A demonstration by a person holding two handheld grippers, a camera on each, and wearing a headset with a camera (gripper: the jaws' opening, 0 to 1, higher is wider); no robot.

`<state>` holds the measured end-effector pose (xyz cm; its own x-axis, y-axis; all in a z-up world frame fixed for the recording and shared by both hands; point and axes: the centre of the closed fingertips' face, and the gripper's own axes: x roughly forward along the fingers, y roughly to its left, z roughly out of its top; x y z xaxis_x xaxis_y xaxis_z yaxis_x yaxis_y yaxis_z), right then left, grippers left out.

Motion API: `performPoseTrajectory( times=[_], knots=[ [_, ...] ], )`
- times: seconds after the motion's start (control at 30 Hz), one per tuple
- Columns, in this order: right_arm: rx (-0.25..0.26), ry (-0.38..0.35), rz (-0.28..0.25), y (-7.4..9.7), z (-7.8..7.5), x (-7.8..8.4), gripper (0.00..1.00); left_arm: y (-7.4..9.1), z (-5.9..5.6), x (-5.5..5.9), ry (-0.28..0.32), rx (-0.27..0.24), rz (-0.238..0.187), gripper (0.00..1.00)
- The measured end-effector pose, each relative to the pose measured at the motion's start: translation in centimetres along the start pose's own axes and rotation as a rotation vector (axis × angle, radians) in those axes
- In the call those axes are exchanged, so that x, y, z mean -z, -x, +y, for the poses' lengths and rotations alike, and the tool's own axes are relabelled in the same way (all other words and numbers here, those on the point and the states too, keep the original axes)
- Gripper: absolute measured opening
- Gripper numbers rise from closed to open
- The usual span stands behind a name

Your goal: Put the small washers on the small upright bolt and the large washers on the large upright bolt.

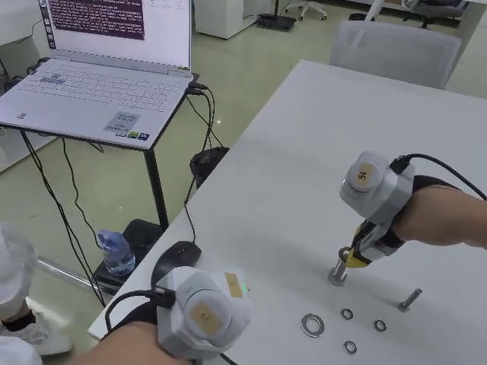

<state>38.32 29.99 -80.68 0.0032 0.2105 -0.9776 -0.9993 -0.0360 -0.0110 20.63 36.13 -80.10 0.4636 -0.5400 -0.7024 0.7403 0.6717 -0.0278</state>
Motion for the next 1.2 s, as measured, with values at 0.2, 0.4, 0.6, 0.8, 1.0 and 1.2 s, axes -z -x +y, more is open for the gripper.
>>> performPoseTrajectory(
  times=[0.2, 0.4, 0.6, 0.8, 1.0, 1.2],
  knots=[
    [-0.007, 0.005, 0.016, -0.4, 0.5, 0.0, 0.21, 0.1, 0.2, 0.1, -0.007, -0.001, 0.004, 0.86],
    [-0.007, 0.011, 0.028, -0.9, 0.6, 0.1, 0.21, 0.3, 0.3, -0.1, -0.027, -0.011, 0.011, 0.85],
    [-0.009, 0.019, 0.044, -1.6, 0.6, 0.4, 0.21, 0.1, 0.2, 0.0, -0.018, -0.009, 0.006, 0.84],
    [-0.012, 0.021, 0.050, -2.6, 0.7, 0.7, 0.21, -0.1, -0.1, 0.3, -0.003, -0.003, 0.005, 0.83],
    [-0.008, 0.020, 0.055, -3.8, 0.1, 0.9, 0.21, 0.1, -0.2, 0.5, -0.001, -0.005, 0.010, 0.83],
    [-0.015, 0.016, 0.067, -4.8, 0.1, 1.3, 0.22, 0.1, -0.3, 0.7, 0.003, -0.006, 0.014, 0.82]
  ],
)
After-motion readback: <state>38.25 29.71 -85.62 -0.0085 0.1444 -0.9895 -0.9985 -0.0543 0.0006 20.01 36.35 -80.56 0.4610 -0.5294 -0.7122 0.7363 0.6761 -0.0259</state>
